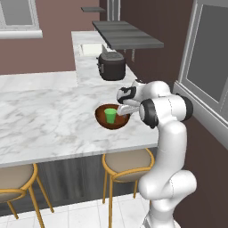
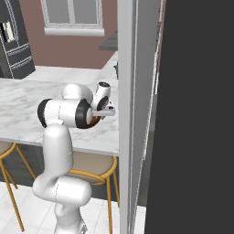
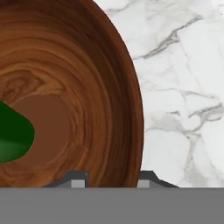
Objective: Place the cup inside the bowl on the dining table and move the bowl to any counter.
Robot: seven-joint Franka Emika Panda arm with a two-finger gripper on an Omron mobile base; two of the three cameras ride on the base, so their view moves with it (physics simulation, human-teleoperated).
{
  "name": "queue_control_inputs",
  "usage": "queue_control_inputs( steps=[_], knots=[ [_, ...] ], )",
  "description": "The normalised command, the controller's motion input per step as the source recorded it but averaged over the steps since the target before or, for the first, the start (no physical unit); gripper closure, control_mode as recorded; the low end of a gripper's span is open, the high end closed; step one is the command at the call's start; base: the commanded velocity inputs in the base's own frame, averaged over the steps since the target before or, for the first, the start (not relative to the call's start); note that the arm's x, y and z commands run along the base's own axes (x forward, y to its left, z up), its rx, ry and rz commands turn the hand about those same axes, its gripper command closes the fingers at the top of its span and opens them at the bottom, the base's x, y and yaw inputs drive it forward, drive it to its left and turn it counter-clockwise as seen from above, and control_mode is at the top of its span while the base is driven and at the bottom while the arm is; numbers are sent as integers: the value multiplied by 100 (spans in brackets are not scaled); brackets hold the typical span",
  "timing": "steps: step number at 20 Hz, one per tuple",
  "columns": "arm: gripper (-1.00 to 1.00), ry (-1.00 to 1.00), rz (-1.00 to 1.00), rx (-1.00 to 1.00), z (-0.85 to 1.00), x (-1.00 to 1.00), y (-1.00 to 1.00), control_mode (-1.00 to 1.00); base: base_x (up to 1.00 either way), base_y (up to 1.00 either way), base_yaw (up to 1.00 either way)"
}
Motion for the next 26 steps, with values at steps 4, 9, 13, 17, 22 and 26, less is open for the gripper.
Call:
queue_control_inputs(
  steps=[4,9,13,17,22,26],
  knots=[
    [100,0,0,0,2,0,0,-100,0,0,0],
    [100,1,0,0,8,0,0,-100,0,0,0],
    [100,3,0,0,10,0,0,-100,0,0,0],
    [100,4,0,0,10,0,0,-100,0,0,0],
    [100,8,0,0,3,0,0,-100,0,0,0],
    [100,7,0,0,7,0,0,-100,0,0,0]
  ],
)
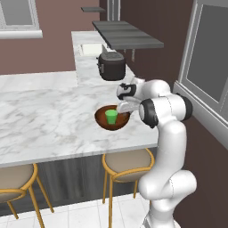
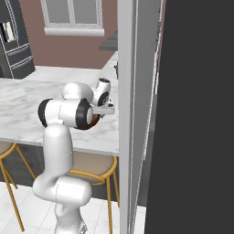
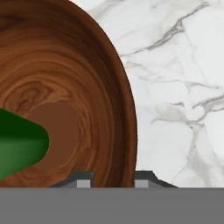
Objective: Place the cup inside the bowl on the dining table and move the bowl to any counter.
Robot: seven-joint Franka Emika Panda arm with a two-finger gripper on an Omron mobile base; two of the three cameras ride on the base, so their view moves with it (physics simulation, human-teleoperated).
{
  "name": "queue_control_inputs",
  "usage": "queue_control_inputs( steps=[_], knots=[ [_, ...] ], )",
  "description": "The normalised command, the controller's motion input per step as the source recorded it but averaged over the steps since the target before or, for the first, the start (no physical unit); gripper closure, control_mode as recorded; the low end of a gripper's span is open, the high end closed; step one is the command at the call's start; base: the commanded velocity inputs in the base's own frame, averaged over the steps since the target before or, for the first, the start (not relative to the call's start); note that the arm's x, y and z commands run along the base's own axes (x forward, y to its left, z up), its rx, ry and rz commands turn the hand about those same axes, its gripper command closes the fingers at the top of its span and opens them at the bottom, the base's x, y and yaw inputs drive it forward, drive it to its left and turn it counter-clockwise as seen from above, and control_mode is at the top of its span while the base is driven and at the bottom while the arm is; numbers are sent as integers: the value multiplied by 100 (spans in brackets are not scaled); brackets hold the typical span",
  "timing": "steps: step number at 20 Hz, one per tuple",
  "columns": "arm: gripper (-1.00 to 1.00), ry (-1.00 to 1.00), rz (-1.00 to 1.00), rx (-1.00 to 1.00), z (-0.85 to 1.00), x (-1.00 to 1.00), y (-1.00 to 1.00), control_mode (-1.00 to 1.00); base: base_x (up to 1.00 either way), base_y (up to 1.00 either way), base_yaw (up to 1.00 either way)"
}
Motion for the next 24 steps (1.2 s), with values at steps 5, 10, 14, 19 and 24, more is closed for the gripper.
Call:
queue_control_inputs(
  steps=[5,10,14,19,24],
  knots=[
    [100,4,0,3,13,0,0,-100,0,0,0],
    [100,1,0,7,9,0,0,-100,0,0,0],
    [100,0,0,7,1,0,-1,-100,0,0,0],
    [100,0,0,7,9,0,0,-100,0,0,0],
    [100,0,0,7,24,0,0,-100,0,0,0]
  ],
)
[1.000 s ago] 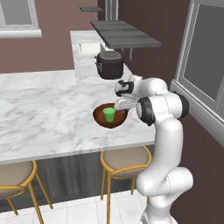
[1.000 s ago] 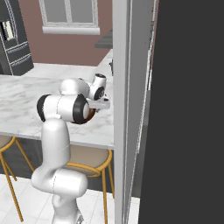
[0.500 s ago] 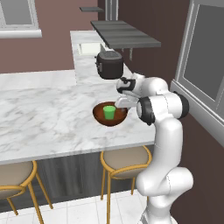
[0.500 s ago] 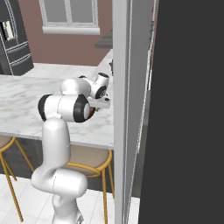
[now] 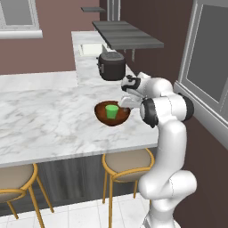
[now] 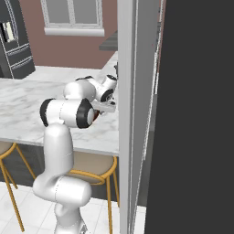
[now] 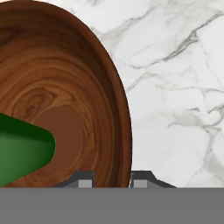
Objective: Place the cup inside the bowl on the dining table and move the bowl to any counter.
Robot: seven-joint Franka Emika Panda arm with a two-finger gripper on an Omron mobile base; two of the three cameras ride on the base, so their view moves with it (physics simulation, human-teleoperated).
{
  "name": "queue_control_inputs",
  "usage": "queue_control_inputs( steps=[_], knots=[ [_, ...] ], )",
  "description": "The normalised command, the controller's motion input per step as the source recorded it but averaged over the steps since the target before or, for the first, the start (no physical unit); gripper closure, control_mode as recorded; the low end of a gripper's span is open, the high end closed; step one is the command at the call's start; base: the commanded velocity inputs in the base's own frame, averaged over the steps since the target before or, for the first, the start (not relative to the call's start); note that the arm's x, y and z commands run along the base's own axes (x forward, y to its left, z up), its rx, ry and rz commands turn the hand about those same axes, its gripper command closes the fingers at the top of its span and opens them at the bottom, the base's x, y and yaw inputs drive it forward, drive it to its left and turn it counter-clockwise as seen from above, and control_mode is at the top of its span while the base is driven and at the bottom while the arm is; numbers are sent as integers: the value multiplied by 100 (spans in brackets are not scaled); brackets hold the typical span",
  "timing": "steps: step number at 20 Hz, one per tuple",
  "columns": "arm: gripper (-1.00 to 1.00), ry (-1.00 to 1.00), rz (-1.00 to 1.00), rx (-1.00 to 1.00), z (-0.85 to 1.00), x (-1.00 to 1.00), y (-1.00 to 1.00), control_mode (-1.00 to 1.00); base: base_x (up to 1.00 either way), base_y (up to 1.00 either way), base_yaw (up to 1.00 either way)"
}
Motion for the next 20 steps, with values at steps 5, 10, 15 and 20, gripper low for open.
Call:
queue_control_inputs(
  steps=[5,10,15,20],
  knots=[
    [100,0,0,6,26,-4,0,-100,0,0,0],
    [100,0,0,5,26,-18,-1,-100,0,0,0],
    [100,0,0,4,31,-29,0,-100,0,0,0],
    [100,0,0,0,28,-38,-2,-100,0,0,0]
  ],
)
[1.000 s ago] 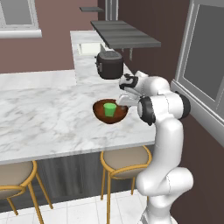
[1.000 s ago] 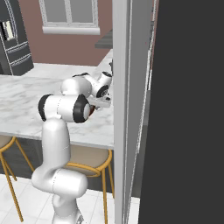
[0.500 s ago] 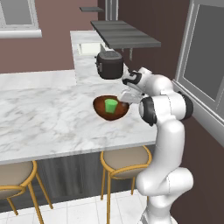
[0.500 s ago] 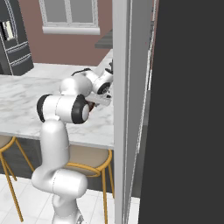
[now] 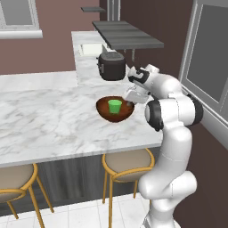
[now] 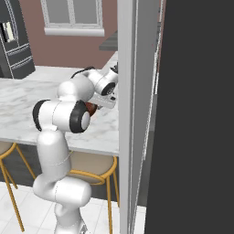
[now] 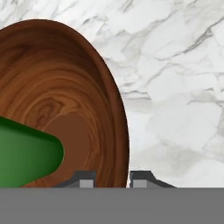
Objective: Place the cup inside the bowl on the dining table and move the bowl to any counter.
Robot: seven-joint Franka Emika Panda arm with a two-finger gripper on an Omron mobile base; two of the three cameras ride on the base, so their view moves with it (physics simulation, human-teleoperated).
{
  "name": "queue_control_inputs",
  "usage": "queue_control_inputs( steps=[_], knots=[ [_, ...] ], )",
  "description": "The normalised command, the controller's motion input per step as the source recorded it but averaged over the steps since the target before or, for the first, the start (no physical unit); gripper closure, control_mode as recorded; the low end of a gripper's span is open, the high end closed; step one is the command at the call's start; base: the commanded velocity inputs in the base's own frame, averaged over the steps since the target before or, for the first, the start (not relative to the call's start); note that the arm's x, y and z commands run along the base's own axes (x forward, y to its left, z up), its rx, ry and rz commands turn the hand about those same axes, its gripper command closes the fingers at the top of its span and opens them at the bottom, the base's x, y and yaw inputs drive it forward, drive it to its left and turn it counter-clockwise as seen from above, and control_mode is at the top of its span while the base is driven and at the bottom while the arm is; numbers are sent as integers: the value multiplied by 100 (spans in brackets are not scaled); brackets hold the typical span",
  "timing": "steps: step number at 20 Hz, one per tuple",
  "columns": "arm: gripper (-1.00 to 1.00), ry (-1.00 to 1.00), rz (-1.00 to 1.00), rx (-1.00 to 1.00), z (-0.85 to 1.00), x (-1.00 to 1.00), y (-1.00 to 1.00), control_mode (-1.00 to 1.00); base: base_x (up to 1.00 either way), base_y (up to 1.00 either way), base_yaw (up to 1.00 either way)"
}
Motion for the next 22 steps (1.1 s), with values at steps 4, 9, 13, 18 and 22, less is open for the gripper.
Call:
queue_control_inputs(
  steps=[4,9,13,18,22],
  knots=[
    [100,0,0,0,23,-50,-3,-100,0,0,0],
    [100,0,0,0,22,-52,-2,-100,0,0,0],
    [100,0,0,0,25,-53,-1,-100,0,0,0],
    [100,0,0,0,28,-50,0,-100,0,0,0],
    [100,0,0,0,24,-52,-1,-100,0,0,0]
  ],
)
